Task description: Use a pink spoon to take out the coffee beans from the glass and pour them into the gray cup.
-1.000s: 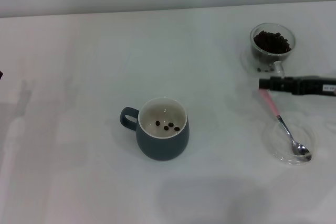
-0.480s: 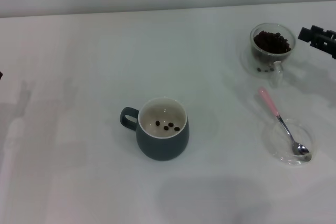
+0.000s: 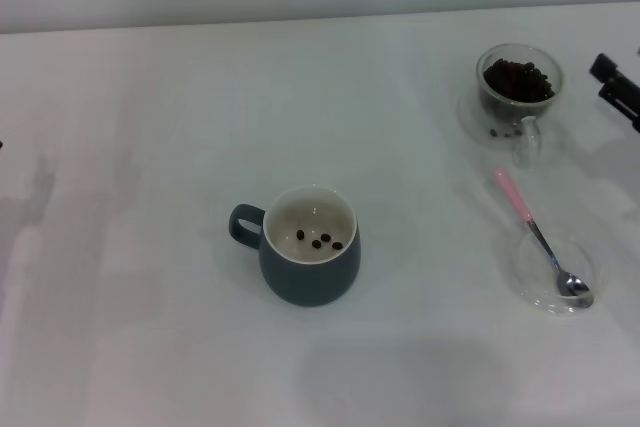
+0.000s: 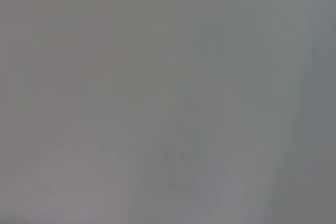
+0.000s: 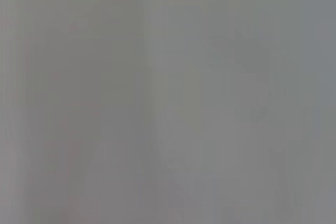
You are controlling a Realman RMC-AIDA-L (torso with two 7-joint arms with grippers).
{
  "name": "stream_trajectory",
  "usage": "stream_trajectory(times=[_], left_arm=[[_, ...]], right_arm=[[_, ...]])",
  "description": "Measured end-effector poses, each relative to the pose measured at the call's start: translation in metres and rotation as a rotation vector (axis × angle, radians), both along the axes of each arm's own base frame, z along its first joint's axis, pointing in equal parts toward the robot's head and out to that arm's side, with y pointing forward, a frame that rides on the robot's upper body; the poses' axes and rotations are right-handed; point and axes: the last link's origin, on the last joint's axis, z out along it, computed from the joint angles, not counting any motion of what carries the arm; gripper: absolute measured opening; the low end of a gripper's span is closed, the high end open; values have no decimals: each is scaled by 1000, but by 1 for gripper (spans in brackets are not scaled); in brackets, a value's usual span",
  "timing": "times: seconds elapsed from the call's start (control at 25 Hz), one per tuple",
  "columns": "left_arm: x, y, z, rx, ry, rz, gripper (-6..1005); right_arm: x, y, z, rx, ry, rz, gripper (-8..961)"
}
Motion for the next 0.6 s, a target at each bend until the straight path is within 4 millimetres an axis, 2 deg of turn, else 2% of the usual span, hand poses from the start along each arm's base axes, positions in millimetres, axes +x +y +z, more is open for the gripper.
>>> stream_trajectory(times=[0.2, 0.4, 0.6], left_arm=[[-1, 0, 1, 7, -6, 7, 805], [-1, 0, -1, 5, -8, 10, 805], [-3, 0, -3, -10, -8, 30, 804]], right_arm=[[11, 0, -8, 127, 20, -124, 695], [20, 3, -9, 164, 45, -215, 858], [26, 4, -6, 203, -8, -252, 850]])
